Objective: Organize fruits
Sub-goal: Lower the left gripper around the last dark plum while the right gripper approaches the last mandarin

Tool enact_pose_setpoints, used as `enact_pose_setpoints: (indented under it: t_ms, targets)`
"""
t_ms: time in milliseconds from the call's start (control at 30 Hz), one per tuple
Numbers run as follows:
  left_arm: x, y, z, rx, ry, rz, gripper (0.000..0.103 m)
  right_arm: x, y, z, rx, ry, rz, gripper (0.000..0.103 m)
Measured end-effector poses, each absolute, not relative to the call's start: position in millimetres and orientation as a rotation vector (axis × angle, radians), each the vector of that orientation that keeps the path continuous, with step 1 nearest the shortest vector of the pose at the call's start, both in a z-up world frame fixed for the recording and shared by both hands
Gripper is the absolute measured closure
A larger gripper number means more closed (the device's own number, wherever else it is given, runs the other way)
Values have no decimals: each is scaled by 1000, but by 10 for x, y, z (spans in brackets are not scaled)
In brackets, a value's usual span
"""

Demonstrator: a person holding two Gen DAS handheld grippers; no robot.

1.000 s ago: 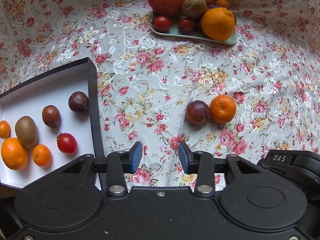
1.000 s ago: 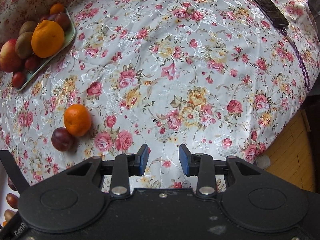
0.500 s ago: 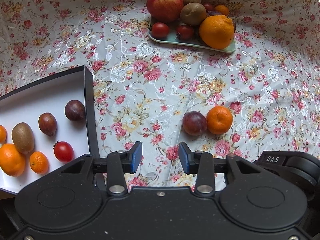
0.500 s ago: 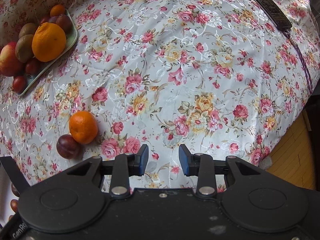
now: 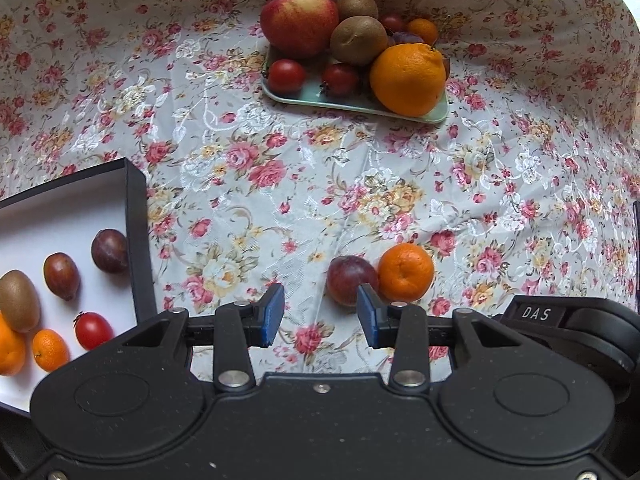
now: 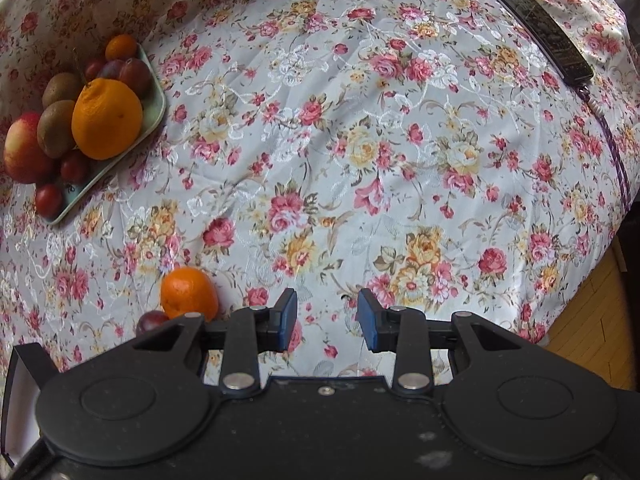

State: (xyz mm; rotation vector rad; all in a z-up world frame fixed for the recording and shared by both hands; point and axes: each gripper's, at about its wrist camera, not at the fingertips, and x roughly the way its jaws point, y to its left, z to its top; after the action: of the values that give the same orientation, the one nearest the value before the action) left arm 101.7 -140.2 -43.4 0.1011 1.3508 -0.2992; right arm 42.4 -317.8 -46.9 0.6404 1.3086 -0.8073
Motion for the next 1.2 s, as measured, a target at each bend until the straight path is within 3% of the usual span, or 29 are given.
enact_pose_setpoints:
  t_ms: [600, 733, 1200]
  targets:
    - [1171, -1703, -684, 171, 1393, -284, 55, 614, -3360, -478, 674, 1312, -808, 67]
    - [1166, -1727, -737, 203, 1397, -281, 49, 648, -3344, -476, 674, 1316, -796, 66]
    - [1234, -1473, -639, 176, 1374, -224, 48, 709, -3231, -512, 678, 1324, -759, 66]
